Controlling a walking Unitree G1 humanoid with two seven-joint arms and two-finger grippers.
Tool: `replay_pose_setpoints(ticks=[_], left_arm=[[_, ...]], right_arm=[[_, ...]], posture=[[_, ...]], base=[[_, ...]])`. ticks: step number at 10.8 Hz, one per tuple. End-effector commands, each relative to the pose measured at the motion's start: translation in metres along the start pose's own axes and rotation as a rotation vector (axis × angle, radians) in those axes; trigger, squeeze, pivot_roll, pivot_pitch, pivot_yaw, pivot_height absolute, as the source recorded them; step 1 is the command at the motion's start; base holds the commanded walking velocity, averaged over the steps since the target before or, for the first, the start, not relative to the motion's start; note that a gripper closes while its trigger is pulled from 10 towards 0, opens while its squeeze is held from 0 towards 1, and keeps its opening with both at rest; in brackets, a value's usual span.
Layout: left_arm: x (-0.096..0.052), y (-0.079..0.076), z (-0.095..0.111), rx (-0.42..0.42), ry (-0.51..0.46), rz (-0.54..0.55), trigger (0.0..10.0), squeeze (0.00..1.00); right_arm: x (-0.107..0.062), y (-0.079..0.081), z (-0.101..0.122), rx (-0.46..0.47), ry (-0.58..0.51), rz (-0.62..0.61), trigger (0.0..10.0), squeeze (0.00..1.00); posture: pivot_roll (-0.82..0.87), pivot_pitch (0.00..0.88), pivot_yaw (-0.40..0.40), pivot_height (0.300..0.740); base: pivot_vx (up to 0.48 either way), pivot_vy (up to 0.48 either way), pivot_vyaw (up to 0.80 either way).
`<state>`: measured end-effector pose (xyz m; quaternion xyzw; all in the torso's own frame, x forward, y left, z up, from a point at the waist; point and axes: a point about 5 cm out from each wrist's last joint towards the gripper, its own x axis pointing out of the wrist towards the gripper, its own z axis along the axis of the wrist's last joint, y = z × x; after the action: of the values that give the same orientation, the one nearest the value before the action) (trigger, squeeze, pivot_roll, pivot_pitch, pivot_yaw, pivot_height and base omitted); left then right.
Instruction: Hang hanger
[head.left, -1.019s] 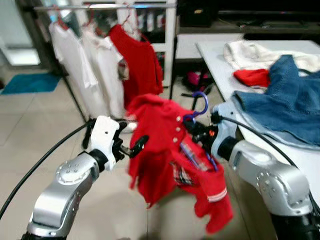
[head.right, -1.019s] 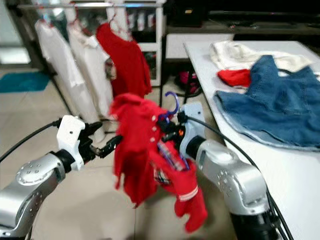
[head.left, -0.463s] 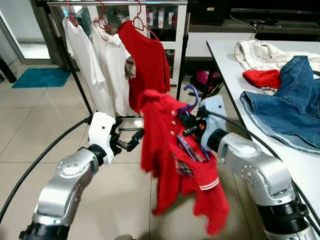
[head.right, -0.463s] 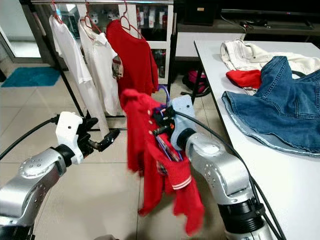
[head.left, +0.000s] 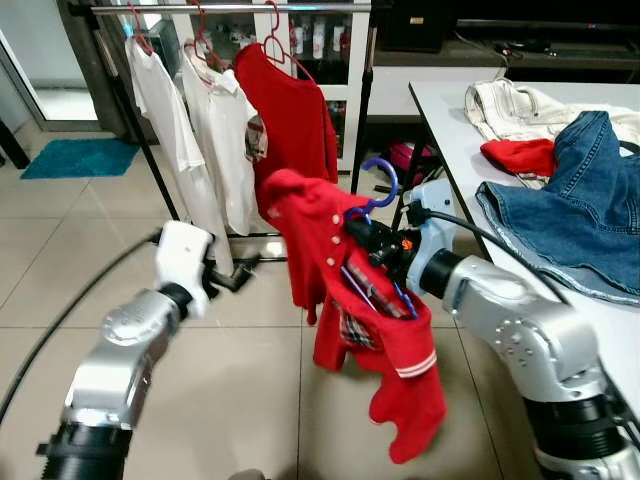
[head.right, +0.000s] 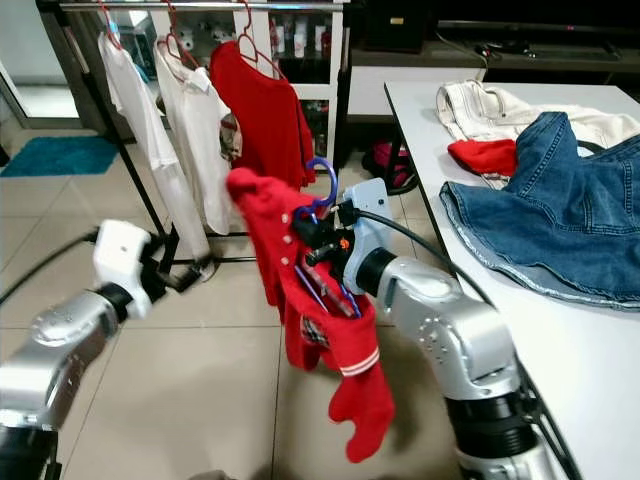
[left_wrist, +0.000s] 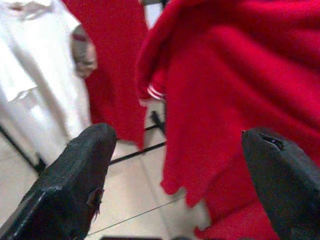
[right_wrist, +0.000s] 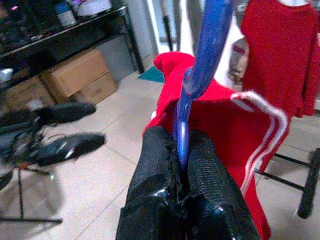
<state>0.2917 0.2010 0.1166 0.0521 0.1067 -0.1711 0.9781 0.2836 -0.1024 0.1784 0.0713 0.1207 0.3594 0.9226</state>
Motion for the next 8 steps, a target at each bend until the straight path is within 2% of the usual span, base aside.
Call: replay_pose_setpoints(ticks=[1,4,5,7,8], left_arm=[[0.001,0.009,-0.007,0.014,0.028,0.029,10.0,0.00],[0.011,0.015,-0.026,-0.011,0.076,-0.019,10.0,0.00],[0.014,0.017,-0.030,-0.049,0.081,-0.031,9.3,0.00],[0.018,0.016,-0.034,-0.087,0.077,-0.066,0.0,0.00],[0.021,0.015,-0.039,-0.092,0.093,-0.080,0.0,0.00]], right_arm=[[-0.002,0.005,0.012,-0.003,-0.033,0.054,10.0,0.00],[-0.009,0.013,0.024,0.031,-0.059,0.156,10.0,0.00],[-0.010,0.015,0.028,0.045,-0.070,0.175,10.0,0.00],[-0.012,0.018,0.031,0.048,-0.076,0.197,10.0,0.00],[-0.013,0.022,0.033,0.053,-0.082,0.219,10.0,0.00]], posture=[[-0.01,0.000,0.022,0.740],[-0.02,0.000,0.024,0.740],[-0.02,0.000,0.024,0.740],[-0.02,0.000,0.032,0.740],[-0.03,0.000,0.035,0.740]], base=[[0.000,0.000,0.00],[0.000,0.000,0.00],[0.000,0.000,0.00],[0.000,0.000,0.00],[0.000,0.000,0.00]])
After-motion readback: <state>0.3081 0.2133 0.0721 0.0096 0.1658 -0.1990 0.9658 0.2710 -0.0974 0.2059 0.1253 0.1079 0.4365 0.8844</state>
